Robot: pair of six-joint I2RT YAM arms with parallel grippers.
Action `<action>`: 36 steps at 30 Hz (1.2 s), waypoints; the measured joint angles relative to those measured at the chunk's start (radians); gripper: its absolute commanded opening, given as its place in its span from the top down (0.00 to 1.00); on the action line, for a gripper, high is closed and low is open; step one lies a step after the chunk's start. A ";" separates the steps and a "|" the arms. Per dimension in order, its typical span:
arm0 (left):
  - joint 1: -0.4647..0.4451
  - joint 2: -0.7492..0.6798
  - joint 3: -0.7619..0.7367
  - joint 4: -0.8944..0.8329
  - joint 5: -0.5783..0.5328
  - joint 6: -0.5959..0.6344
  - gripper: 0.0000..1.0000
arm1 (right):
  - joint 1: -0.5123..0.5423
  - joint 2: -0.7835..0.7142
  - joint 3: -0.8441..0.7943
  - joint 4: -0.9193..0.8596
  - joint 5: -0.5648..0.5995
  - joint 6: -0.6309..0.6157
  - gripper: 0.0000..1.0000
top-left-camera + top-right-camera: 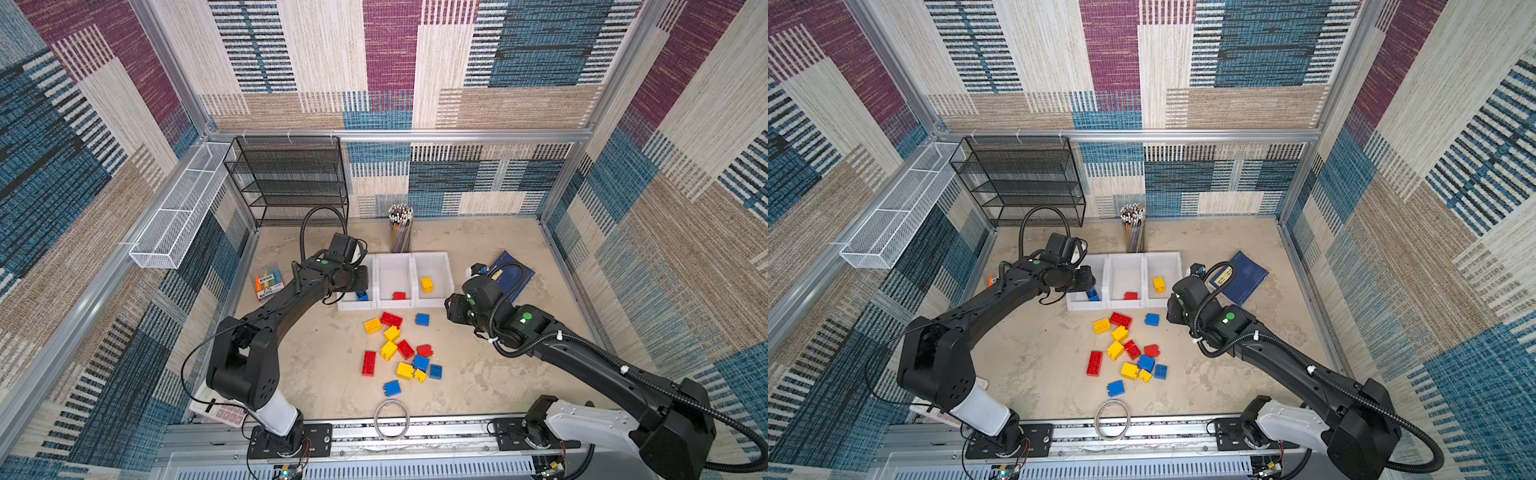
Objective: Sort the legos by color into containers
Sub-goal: 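Carry the blue brick with the left gripper into the compartment holding blue, then grasp a yellow brick in the pile with the right gripper while the left gripper withdraws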
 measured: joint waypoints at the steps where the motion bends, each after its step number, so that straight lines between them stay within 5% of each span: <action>1: 0.012 0.021 0.011 -0.001 0.003 0.006 0.72 | 0.000 0.000 0.000 -0.001 0.000 0.000 0.45; 12: 0.048 0.135 0.097 0.000 0.045 0.026 0.45 | 0.000 -0.001 0.000 -0.025 0.000 0.008 0.39; 21: 0.049 0.054 0.020 0.017 0.053 0.025 0.43 | 0.000 0.003 0.000 -0.025 -0.001 0.008 0.39; 36: 0.049 -0.290 -0.301 0.082 0.067 -0.031 0.42 | 0.015 0.108 -0.008 -0.018 -0.057 -0.021 0.41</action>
